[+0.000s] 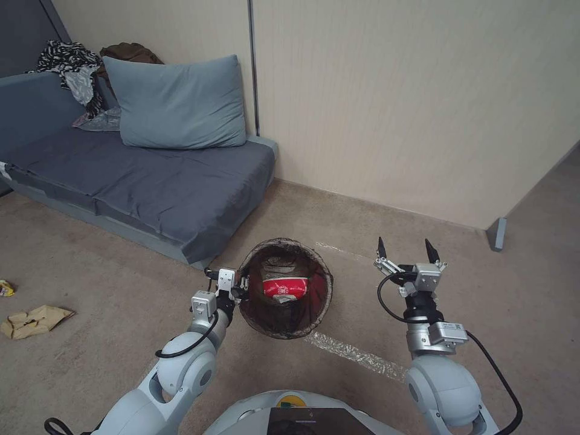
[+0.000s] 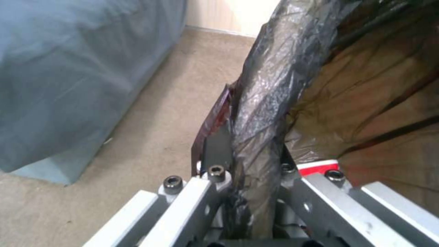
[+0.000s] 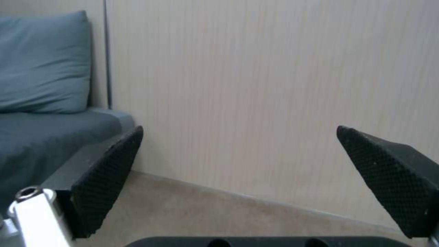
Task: Pick up the trash bin, then pick up the garbage from the floor and place it into the trash bin.
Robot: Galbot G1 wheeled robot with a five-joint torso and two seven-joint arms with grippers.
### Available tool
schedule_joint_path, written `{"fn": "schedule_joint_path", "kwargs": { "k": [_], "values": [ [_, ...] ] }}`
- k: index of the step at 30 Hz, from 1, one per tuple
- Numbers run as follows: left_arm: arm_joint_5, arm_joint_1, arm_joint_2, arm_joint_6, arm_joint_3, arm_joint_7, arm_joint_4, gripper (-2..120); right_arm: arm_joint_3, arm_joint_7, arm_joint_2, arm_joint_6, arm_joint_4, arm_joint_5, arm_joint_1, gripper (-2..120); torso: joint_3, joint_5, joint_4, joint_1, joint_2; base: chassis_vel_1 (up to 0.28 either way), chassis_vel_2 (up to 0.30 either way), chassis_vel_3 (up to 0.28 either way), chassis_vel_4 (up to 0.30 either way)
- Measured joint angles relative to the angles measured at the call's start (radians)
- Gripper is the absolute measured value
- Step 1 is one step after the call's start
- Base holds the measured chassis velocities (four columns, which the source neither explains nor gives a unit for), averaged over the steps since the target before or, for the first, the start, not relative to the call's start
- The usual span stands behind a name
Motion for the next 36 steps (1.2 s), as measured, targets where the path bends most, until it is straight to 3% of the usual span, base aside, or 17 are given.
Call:
{"fn": "schedule_joint_path", "kwargs": {
  "k": [36],
  "values": [
    [0.001, 0.035, 0.01, -0.005, -0.014, 0.006, -0.029, 3, -0.01, 0.005, 0.001, -0.007, 0.002, 0.003, 0.019, 100, 0.0, 0.0001, 0.0001, 0.0, 0.0, 0.106, 0.101, 0.107, 0.11]
  ]
}}
